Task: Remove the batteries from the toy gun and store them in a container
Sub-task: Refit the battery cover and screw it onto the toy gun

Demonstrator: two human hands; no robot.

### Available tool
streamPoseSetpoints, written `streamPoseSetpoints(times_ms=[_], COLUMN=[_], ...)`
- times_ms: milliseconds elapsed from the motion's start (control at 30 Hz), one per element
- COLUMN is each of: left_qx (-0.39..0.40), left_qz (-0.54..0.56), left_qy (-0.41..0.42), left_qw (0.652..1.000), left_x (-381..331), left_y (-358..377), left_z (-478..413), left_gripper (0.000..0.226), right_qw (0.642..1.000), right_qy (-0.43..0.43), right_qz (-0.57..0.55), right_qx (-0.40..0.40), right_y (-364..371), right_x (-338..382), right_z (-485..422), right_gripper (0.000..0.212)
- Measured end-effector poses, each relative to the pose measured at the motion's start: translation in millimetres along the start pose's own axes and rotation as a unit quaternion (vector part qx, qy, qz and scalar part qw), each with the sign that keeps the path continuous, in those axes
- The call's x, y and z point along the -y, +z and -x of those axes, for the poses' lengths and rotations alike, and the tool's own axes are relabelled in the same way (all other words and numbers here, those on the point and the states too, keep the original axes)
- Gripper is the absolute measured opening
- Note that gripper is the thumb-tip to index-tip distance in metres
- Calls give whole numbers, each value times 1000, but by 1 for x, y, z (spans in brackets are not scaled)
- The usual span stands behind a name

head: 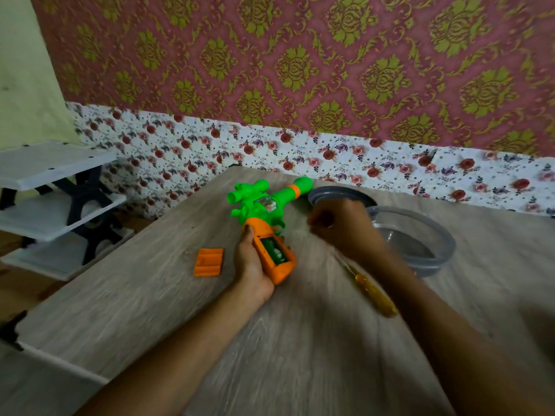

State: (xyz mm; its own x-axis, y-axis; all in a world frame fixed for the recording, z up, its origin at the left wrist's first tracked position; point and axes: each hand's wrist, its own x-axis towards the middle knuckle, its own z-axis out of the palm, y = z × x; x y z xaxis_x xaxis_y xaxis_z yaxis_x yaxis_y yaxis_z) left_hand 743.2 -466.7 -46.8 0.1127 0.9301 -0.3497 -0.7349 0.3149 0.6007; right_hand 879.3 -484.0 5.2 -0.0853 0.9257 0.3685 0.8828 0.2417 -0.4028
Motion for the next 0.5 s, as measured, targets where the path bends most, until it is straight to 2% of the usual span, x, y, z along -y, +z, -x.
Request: streamPoseSetpoints(times_ms=[67,133,233,300,433,500], left_qx=[-13,-13,-6,-6,-5,-3], left_qz=[2,8,13,8,-6,-7], left_qy=[2,-4,-5,-2,7,12], left_qw=[1000,1000,1000,1000,1000,1000], left_x=[0,0,0,1,2,3], left_y=[0,1,1,1,-1,-1], left_z=[-1,-1,0,-2,-5,-7], left_gripper=[41,41,42,41,41,40], right_qw=[986,948,910,897,915,917], right_qy=[83,174,269,290,265,253], right_qz=[129,219,184,160,108,123], right_qx=[65,153,258,293,286,284], right_y=[-35,-63,-73,-68,-64,-59], right_x=[-29,-59,-85,-93,-100,-103], right_z=[-3,-4,-1,1,-1,-3], right_gripper=[20,24,23,22,17,17])
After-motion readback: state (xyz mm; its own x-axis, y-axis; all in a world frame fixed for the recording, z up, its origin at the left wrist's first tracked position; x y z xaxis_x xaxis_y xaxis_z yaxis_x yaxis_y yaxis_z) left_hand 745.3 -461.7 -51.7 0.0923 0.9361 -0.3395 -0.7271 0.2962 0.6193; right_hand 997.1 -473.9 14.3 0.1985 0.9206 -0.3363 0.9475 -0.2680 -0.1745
